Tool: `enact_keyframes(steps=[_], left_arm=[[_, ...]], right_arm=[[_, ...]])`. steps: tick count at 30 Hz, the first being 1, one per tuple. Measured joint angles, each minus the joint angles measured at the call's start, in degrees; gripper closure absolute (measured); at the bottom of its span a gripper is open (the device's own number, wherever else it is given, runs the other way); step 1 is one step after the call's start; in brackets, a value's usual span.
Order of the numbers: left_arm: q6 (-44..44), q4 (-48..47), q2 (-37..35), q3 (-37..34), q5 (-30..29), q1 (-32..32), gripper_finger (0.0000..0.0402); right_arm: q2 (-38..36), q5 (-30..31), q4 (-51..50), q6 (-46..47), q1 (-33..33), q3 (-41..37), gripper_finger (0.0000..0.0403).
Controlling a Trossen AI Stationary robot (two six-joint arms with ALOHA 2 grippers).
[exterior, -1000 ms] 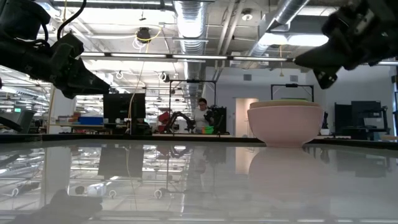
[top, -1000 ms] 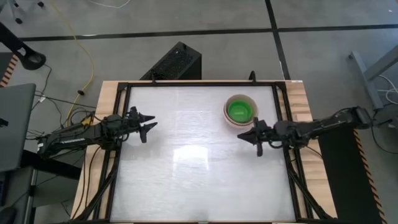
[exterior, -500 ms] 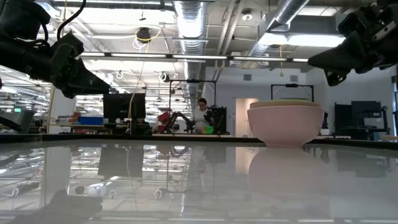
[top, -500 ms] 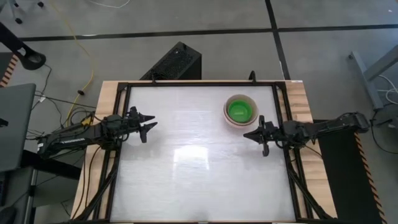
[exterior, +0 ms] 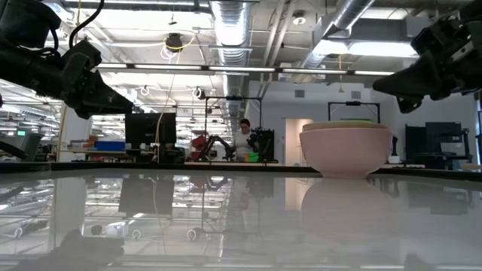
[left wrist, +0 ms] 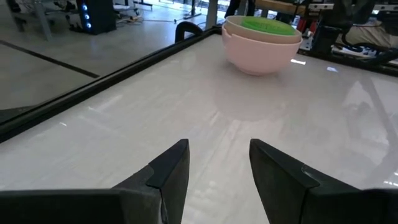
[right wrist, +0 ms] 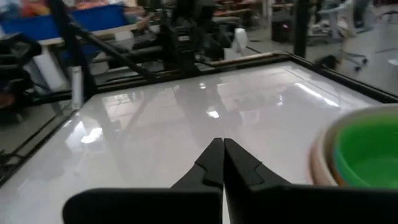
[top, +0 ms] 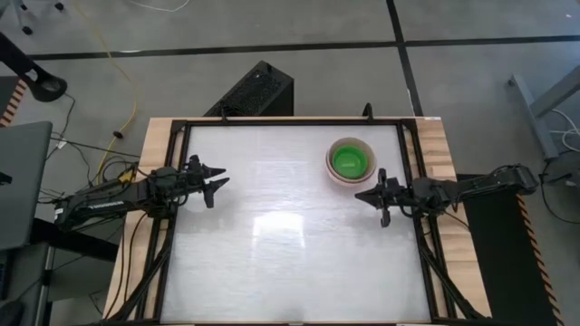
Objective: Nest bowls inside each other
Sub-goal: Return to Home Position
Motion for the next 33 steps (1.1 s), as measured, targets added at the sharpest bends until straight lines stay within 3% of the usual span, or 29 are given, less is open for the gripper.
enact_keyframes(steps=[4, 14, 33], left_arm=[[0.0, 0.0, 0.0, 0.0, 0.0, 0.0, 0.0244], [-1.3, 0.0, 0.0, 0.0, 0.2, 0.0, 0.0244], [-1.3, 0.0, 0.0, 0.0, 0.2, 0.0, 0.0244]], right_arm=[[0.1, 2.6, -2.3, 0.0, 0.0, 0.0, 0.0380], [0.1, 2.3, -9.2, -0.4, 0.0, 0.0, 0.0378], [0.1, 2.1, -10.6, -0.4, 0.0, 0.0, 0.0378]])
